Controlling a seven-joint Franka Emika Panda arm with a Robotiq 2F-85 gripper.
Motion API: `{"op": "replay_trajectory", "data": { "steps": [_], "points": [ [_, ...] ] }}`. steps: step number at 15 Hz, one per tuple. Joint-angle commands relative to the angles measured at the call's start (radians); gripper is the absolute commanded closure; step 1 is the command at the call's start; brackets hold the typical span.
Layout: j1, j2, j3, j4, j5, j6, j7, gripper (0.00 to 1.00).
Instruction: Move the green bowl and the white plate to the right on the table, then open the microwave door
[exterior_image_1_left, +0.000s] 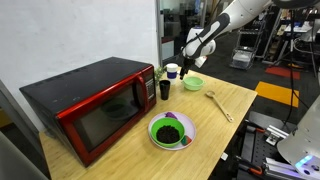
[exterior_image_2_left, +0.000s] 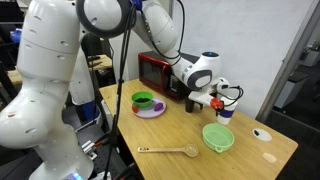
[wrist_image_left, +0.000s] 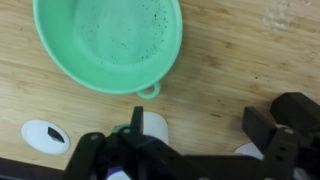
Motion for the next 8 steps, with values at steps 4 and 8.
{"op": "replay_trajectory", "data": {
  "steps": [4,8],
  "points": [
    [-0.002,-0.192,0.025,-0.103,0.09,-0.097,-0.099,0.0],
    [0.038,-0.336,0.002,-0.209,0.124,-0.222,-0.134,0.0]
  ]
}}
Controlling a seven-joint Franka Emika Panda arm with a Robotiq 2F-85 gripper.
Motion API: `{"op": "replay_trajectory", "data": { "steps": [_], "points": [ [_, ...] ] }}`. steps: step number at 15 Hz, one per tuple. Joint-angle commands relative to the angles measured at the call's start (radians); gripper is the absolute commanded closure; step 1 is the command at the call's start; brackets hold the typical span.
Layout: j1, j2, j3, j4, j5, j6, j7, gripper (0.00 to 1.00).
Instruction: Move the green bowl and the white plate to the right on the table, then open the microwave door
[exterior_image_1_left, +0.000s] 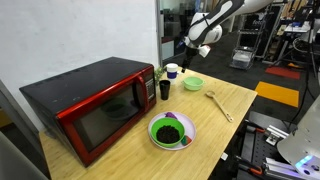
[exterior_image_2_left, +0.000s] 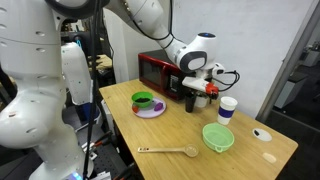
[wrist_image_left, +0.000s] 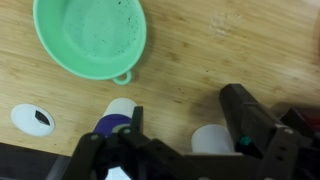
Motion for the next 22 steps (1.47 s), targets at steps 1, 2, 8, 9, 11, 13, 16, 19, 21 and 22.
{"op": "replay_trajectory", "data": {
  "steps": [1,2,8,9,11,13,16,19,21,22],
  "points": [
    [0.041,-0.167,-0.027,-0.137,0.033,-0.117,-0.044,0.0],
    [0.058,-0.212,-0.036,-0.174,0.025,-0.144,-0.039,0.0],
    [0.178,-0.397,-0.078,-0.345,0.017,-0.241,0.013,0.0],
    [0.197,-0.416,-0.08,-0.367,0.011,-0.249,0.037,0.0],
    [0.236,-0.449,-0.077,-0.426,0.001,-0.233,0.096,0.0],
    [0.271,-0.474,-0.069,-0.474,-0.002,-0.224,0.144,0.0],
    [0.319,-0.497,-0.06,-0.53,0.004,-0.208,0.204,0.0],
    [0.356,-0.503,-0.052,-0.571,0.01,-0.177,0.25,0.0],
    [0.362,-0.479,-0.064,-0.535,0.001,-0.212,0.242,0.0],
    [0.366,-0.479,-0.063,-0.542,0.001,-0.203,0.247,0.0]
  ]
}}
